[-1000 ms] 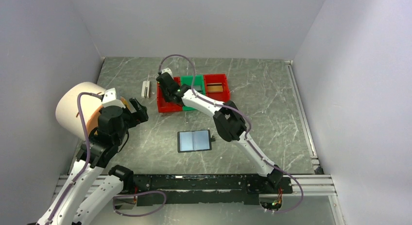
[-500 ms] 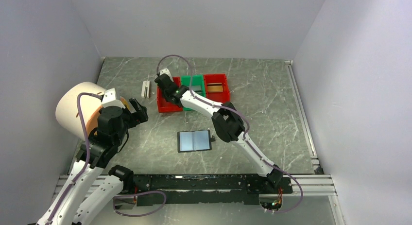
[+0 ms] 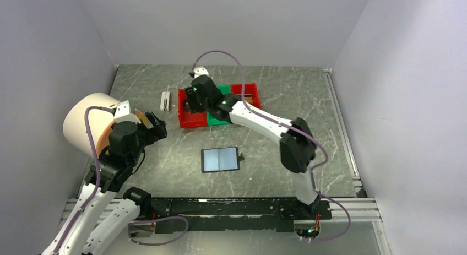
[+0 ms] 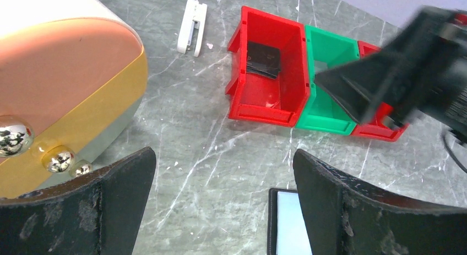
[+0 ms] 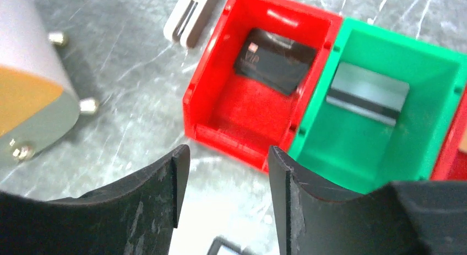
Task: Take the credit cards out of the card holder
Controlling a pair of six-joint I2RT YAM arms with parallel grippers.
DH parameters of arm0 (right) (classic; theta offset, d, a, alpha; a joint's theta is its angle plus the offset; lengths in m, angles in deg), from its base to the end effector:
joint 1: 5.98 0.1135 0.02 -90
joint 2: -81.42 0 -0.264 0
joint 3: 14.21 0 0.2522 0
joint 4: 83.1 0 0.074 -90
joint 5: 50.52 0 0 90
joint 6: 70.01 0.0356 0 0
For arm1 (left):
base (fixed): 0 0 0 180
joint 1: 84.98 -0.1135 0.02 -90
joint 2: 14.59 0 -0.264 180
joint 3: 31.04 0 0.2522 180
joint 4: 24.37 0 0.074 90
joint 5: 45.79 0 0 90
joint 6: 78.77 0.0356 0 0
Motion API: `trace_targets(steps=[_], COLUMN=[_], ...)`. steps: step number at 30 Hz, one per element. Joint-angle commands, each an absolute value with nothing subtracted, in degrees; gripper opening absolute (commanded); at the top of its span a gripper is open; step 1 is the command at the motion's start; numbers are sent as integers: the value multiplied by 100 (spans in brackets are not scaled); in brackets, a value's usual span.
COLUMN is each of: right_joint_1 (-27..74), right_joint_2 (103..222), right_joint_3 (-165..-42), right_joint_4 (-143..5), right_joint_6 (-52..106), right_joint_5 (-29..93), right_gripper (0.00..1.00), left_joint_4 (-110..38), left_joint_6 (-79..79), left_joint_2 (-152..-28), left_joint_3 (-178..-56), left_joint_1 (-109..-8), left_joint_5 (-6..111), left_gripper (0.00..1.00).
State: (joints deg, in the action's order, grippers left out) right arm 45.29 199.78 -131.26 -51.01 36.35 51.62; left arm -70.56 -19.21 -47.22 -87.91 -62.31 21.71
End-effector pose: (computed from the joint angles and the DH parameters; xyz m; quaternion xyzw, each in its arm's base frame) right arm 0.3114 0.3763 0.2802 -0.2148 0.8503 0.1850 0.4435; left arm 0.1222 -0.0363 0.3194 -0.1640 0.8036 -0.1007 0.5632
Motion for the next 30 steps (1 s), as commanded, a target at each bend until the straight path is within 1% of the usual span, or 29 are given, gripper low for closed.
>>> trace_targets(steps=[1, 3, 4, 5, 8, 13, 19, 24, 27, 30], right_joint_1=[4741, 4887, 4985, 5064, 5170, 5462, 5796, 5916, 5925, 5928], right_joint_2=[19113, 18654, 18441, 18302, 18149, 18076, 18648, 19018, 19177, 19321], right_joint_3=[-11854, -11114, -10715, -10454, -10063, -9537, -9926, -9964, -9950, -9882], right_joint_4=[-5042, -5018, -5122, -5078, -4609, -4723, -4270, -4089, -4051, -4125], right_joint_6=[4407, 4779, 4880, 5019, 5539, 5842, 6219, 6485, 6476, 6433], right_joint_5=[5394, 5589, 5619, 5670, 5776, 5541, 5760, 6201, 6250, 6232], right_gripper=[60, 66, 75, 82, 85, 85, 85, 84, 78, 65], left_joint_4=[-7004, -6983, -6978, -6982, -6966, -6974, -6977, -7004, -6996, -7000], left_joint_6=[-1927, -1908, -1909, -1909, -1902, -1899, -1896, -1927, -1919, -1911], left_joint_2=[-4706, -4711, -4717, -4727, -4755, -4805, -4855, -4830, -4856, -4891], left_joint_3=[-8751, -8736, -8737, -8736, -8737, -8734, -8750, -8736, -8739, -8745], left_joint_1=[-6276, -6275, -6275, -6275, -6275, -6279, -6275, -6275, -6275, -6275], left_joint_5=[2096, 2132, 2138, 2129, 2157, 2162, 2132, 2055, 2063, 2077], left_gripper=[100, 100, 100, 100, 100, 100, 100, 100, 100, 100])
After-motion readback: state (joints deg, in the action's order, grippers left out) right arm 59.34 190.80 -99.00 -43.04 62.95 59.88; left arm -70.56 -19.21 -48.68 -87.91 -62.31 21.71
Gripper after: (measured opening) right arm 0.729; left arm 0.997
